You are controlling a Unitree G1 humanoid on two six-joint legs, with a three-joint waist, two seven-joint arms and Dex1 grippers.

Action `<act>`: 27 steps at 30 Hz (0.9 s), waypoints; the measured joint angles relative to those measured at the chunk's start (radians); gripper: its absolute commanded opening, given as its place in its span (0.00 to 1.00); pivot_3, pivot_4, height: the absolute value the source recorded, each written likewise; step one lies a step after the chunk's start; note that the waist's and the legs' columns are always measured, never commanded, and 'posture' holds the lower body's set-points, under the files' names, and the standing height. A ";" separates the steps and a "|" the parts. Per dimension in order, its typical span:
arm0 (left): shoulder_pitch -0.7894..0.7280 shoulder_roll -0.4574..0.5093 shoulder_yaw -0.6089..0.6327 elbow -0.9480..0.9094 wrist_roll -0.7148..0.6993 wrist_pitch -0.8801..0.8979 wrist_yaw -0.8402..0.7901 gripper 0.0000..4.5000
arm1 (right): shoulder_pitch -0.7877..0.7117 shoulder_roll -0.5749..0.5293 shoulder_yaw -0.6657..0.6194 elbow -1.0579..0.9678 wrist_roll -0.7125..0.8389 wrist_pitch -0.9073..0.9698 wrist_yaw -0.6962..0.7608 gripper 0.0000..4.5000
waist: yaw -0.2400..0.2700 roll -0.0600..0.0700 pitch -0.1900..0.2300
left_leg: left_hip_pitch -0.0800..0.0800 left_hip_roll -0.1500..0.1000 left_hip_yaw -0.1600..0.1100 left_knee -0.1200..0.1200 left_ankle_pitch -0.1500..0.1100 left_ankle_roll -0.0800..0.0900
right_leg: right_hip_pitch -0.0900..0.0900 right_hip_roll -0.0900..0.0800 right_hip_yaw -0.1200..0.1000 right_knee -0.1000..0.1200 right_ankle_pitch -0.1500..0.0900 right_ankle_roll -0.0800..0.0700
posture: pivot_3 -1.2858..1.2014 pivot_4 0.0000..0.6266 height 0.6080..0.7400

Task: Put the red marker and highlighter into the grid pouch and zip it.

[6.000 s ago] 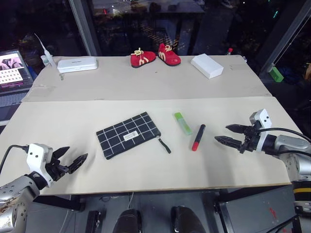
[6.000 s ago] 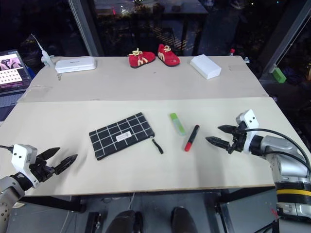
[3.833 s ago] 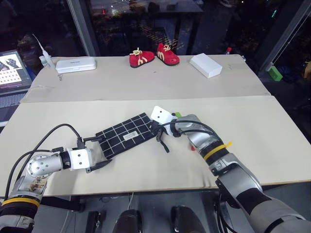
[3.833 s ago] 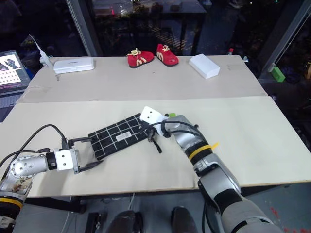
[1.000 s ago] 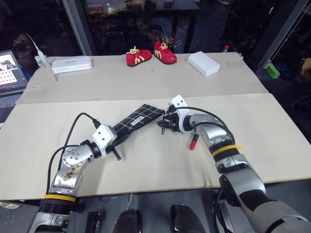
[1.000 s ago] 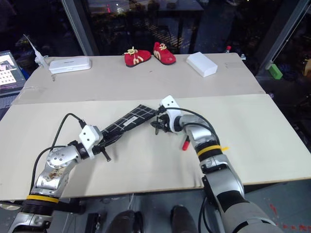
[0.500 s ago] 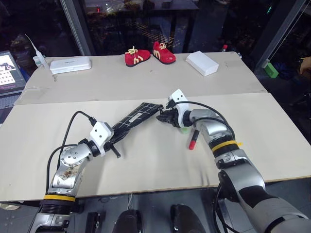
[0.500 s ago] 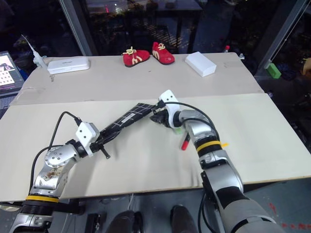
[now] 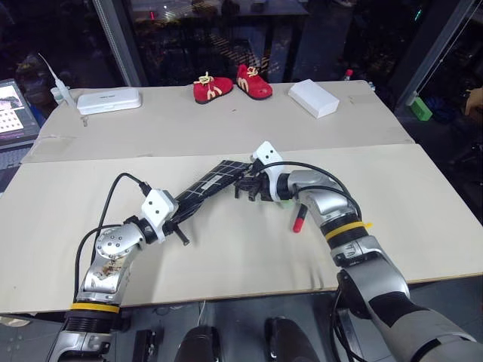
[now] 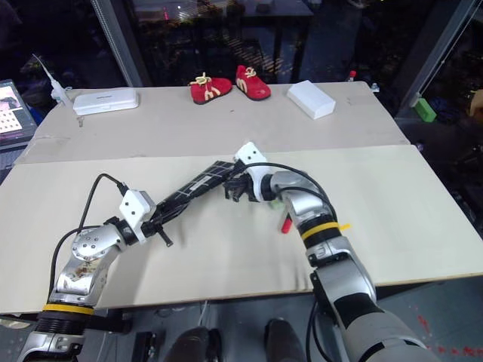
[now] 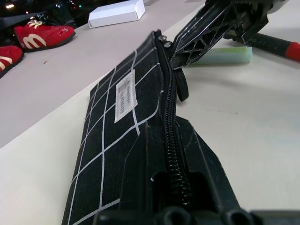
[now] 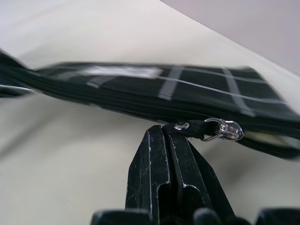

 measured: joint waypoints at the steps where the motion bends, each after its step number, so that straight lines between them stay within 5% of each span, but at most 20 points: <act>1: -0.003 -0.002 -0.001 0.000 0.000 0.000 0.000 0.00 | 0.003 0.006 0.016 -0.031 0.000 0.005 0.010 0.01 | 0.000 0.000 0.000 | 0.000 0.000 0.000 0.000 0.000 0.000 | 0.000 0.000 0.000 0.000 0.000 0.000 | 0.52 0.24 1.00; 17: -0.021 -0.015 -0.015 0.009 0.005 0.002 -0.013 0.00 | 0.021 0.037 0.223 -0.138 -0.044 -0.010 0.134 0.01 | 0.005 0.000 0.000 | 0.000 -0.002 0.000 0.000 0.000 -0.001 | 0.000 -0.001 -0.001 0.000 0.000 0.000 | 0.52 0.24 1.00; 25: -0.034 -0.028 -0.017 0.007 0.007 0.003 0.000 0.00 | -0.003 0.042 0.146 -0.060 -0.026 0.008 0.087 0.56 | 0.005 0.000 0.000 | 0.000 -0.001 0.000 0.000 0.001 -0.001 | 0.000 0.000 0.000 0.000 0.000 0.000 | 0.52 0.24 1.00; 27: -0.035 -0.029 -0.018 0.007 0.007 0.004 -0.001 0.00 | -0.002 -0.008 0.111 -0.127 0.031 0.098 0.135 0.62 | 0.009 0.000 0.000 | -0.001 -0.001 -0.001 0.000 0.001 -0.001 | 0.000 -0.001 -0.001 0.000 0.000 0.000 | 0.52 0.24 1.00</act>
